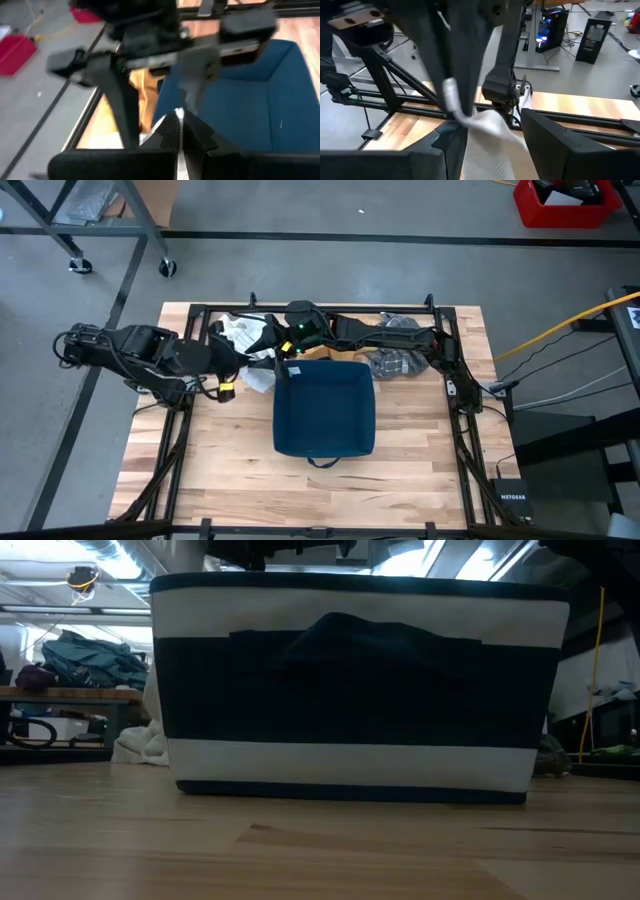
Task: Fold towel
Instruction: Fold the white towel
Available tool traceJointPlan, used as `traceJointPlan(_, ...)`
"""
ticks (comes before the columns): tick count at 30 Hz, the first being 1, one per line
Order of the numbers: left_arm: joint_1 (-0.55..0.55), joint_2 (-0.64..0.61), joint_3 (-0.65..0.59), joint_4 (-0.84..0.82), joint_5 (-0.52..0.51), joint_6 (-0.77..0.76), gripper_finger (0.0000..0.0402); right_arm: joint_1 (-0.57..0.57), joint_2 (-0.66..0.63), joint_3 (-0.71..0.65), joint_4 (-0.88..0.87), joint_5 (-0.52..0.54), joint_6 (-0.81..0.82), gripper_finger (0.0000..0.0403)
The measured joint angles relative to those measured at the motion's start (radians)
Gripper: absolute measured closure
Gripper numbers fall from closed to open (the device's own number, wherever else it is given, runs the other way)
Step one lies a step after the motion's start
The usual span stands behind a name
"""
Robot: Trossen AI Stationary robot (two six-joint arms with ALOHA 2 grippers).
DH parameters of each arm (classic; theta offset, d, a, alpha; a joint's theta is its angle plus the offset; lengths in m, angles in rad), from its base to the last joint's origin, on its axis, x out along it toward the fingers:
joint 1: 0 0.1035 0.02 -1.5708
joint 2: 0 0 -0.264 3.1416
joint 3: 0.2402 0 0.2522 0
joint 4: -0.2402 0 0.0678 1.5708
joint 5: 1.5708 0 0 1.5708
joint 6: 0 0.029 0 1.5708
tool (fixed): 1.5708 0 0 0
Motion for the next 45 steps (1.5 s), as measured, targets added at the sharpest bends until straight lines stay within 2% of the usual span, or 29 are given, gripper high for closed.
traceJointPlan(9, -0.006, 0.0, 0.0, 0.009, -0.004, -0.005, 0.0401, 0.0, 0.0, 0.0, 0.039, -0.063, 0.002, 0.0225)
traceJointPlan(12, -0.005, 0.0, 0.0, 0.008, -0.005, -0.005, 0.0401, 0.0, 0.0, 0.0, 0.038, -0.065, 0.005, 0.0265)
traceJointPlan(17, -0.005, 0.0, 0.0, 0.006, -0.01, -0.006, 0.0401, -0.004, 0.0, 0.0, 0.038, -0.069, 0.005, 0.0381)
traceJointPlan(21, -0.004, 0.0, 0.0, 0.005, -0.031, 0.027, 0.0391, -0.012, 0.0, 0.0, 0.041, -0.044, 0.001, 0.0383)
traceJointPlan(24, -0.005, 0.0, 0.0, 0.008, -0.108, 0.052, 0.0377, -0.022, 0.0, 0.0, 0.044, -0.026, 0.0, 0.0394)
traceJointPlan(31, -0.004, -0.002, 0.0, 0.014, -0.416, 0.09, 0.0322, -0.065, -0.025, 0.001, 0.014, 0.067, 0.0, 0.0397)
traceJointPlan(33, -0.004, -0.002, 0.0, 0.012, -0.457, 0.04, 0.0301, -0.082, -0.035, 0.001, 0.023, 0.067, 0.0, 0.0396)
traceJointPlan(35, -0.004, -0.002, 0.0, -0.001, -0.455, -0.055, 0.0283, -0.097, -0.052, 0.001, 0.01, 0.067, 0.001, 0.0395)
traceJointPlan(39, -0.004, -0.002, 0.001, -0.107, -0.374, -0.311, 0.0262, -0.126, -0.088, 0.002, 0.026, 0.067, 0.0, 0.0398)
traceJointPlan(45, -0.004, 0.0, -0.005, -0.288, -0.286, -0.576, 0.0265, -0.167, -0.141, 0.002, 0.041, 0.067, 0.0, 0.0399)
